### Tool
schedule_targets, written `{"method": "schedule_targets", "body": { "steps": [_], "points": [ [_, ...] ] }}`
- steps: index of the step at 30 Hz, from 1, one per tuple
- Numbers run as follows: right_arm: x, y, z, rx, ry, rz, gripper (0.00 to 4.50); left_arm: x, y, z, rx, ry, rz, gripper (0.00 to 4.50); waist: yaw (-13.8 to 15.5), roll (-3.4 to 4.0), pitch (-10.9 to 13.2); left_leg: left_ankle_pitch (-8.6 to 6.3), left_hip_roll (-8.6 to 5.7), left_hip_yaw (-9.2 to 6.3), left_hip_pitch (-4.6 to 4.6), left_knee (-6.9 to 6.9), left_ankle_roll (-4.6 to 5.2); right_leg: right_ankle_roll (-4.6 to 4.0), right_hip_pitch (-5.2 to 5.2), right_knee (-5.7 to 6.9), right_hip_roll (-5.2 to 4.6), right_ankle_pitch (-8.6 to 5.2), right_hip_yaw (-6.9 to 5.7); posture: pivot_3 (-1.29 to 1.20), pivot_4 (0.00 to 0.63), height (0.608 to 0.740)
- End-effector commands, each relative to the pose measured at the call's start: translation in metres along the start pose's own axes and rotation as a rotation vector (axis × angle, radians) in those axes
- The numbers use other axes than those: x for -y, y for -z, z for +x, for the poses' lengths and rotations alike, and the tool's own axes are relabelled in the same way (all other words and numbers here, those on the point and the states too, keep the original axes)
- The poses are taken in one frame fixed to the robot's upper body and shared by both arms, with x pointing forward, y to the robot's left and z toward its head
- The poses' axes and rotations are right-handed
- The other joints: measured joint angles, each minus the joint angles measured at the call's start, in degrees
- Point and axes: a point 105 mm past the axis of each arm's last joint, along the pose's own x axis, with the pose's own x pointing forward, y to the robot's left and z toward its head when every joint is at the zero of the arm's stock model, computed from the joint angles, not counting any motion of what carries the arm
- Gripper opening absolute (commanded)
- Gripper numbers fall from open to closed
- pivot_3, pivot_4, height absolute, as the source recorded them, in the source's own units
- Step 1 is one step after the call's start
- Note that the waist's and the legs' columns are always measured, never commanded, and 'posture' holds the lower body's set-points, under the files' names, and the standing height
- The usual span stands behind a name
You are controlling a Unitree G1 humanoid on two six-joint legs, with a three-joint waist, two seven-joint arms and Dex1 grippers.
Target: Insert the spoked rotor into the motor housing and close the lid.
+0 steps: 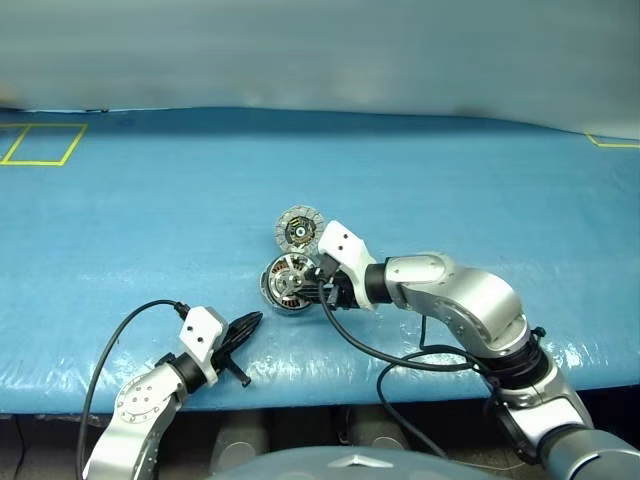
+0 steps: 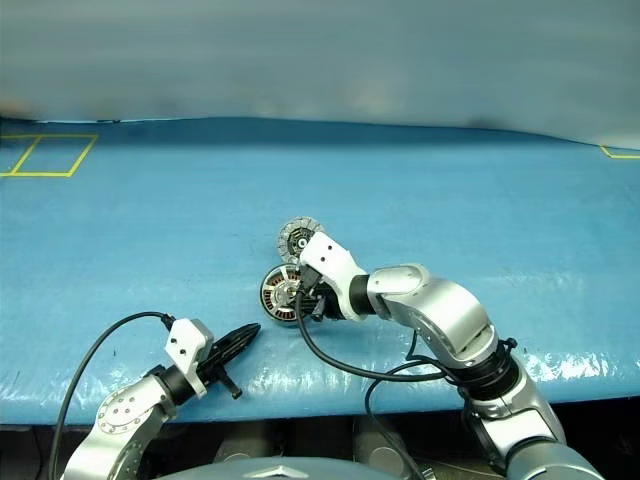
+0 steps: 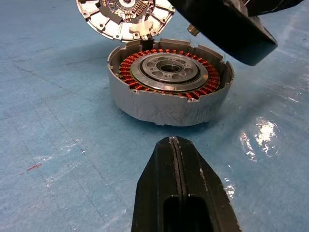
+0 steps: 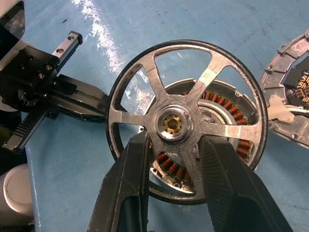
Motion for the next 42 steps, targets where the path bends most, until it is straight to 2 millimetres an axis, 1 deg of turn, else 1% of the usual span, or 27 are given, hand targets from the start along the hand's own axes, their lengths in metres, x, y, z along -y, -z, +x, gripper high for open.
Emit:
{"method": "schedule_targets", "body": {
  "steps": [1, 6, 14, 24, 30, 42],
  "points": [
    [0.001, -0.015, 0.002, 0.051, 0.014, -0.044, 1.19, 0.001, -0.006, -0.001, 0.026, 0.004, 0.016, 0.0, 0.0, 0.0, 0.0, 0.0, 0.0, 0.0, 0.0, 0.0, 0.0, 0.0, 0.0, 0.0, 0.0, 0.0, 0.0, 0.0, 0.15, 0.74],
    [0.003, -0.014, 0.009, 0.052, 0.018, -0.034, 1.19, 0.0, -0.007, -0.002, 0.026, -0.003, 0.031, 0.0, 0.0, 0.0, 0.0, 0.0, 0.01, -0.01, 0.0, -0.01, 0.0, 0.0, 0.0, 0.0, 0.0, 0.01, -0.01, 0.0, 0.15, 0.74],
    [0.007, -0.003, 0.016, 0.024, 0.018, -0.008, 1.19, -0.002, -0.007, -0.002, 0.027, -0.026, 0.081, 0.0, 0.0, 0.0, 0.0, 0.0, 0.01, 0.0, 0.0, -0.01, 0.0, -0.01, 0.0, 0.0, 0.0, 0.01, 0.0, 0.0, 0.15, 0.74],
    [0.005, -0.001, 0.014, 0.012, 0.002, -0.003, 1.19, -0.001, -0.004, -0.003, 0.032, -0.035, 0.082, 0.0, 0.0, 0.0, 0.0, 0.0, 0.01, -0.01, 0.0, -0.02, 0.0, -0.01, 0.0, 0.0, -0.01, 0.01, -0.01, 0.0, 0.15, 0.74],
    [0.006, 0.007, 0.012, -0.021, 0.002, -0.006, 1.19, 0.0, -0.003, -0.002, 0.041, -0.037, 0.087, 0.0, 0.0, 0.0, 0.0, 0.0, 0.01, -0.01, 0.0, -0.02, 0.0, -0.01, 0.0, 0.0, -0.01, 0.01, -0.01, 0.0, 0.15, 0.74],
    [0.005, 0.009, 0.017, -0.028, 0.006, -0.009, 1.19, 0.002, -0.003, 0.0, 0.061, -0.047, 0.106, 0.0, 0.0, 0.0, 0.0, 0.0, 0.01, -0.01, 0.0, -0.03, 0.0, 0.0, 0.0, 0.0, 0.0, 0.02, -0.01, 0.0, 0.15, 0.74]
  ]
}}
